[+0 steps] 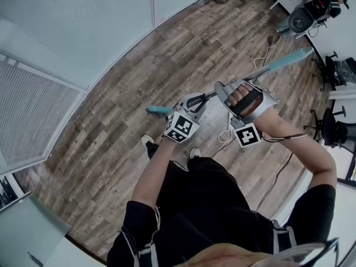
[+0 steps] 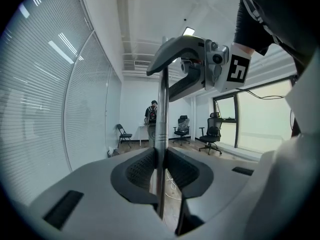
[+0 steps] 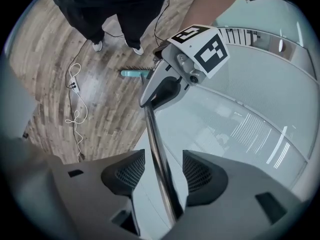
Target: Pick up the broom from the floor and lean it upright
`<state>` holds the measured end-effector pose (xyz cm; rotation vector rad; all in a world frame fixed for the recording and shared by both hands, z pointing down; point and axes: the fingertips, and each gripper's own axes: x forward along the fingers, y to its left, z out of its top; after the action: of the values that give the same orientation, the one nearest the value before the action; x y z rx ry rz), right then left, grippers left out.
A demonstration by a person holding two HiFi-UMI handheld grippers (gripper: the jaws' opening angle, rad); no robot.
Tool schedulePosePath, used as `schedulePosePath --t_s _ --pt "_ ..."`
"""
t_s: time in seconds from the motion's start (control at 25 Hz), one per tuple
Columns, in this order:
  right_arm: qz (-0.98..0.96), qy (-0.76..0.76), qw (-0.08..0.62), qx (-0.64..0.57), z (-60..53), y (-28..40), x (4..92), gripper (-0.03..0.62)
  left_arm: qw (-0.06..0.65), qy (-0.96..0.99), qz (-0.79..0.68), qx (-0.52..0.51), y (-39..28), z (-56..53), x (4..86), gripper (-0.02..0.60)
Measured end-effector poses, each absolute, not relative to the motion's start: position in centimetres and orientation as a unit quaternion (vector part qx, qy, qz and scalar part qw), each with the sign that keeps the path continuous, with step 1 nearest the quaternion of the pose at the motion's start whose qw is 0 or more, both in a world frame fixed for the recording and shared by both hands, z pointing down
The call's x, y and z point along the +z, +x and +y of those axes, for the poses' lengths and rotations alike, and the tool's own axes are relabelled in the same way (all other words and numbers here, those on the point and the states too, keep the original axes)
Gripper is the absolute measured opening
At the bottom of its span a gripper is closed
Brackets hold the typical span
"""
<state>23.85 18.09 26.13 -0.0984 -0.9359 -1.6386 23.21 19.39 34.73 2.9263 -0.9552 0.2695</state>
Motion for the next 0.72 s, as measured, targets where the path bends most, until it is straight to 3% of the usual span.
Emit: schedulePosePath --t_s 0.72 --pt "-0.385 0.018 0.565 -0.730 18.4 25.6 23.4 0.292 0.029 0.951 -0.293 0.093 26.1 21.0 32.2 0.089"
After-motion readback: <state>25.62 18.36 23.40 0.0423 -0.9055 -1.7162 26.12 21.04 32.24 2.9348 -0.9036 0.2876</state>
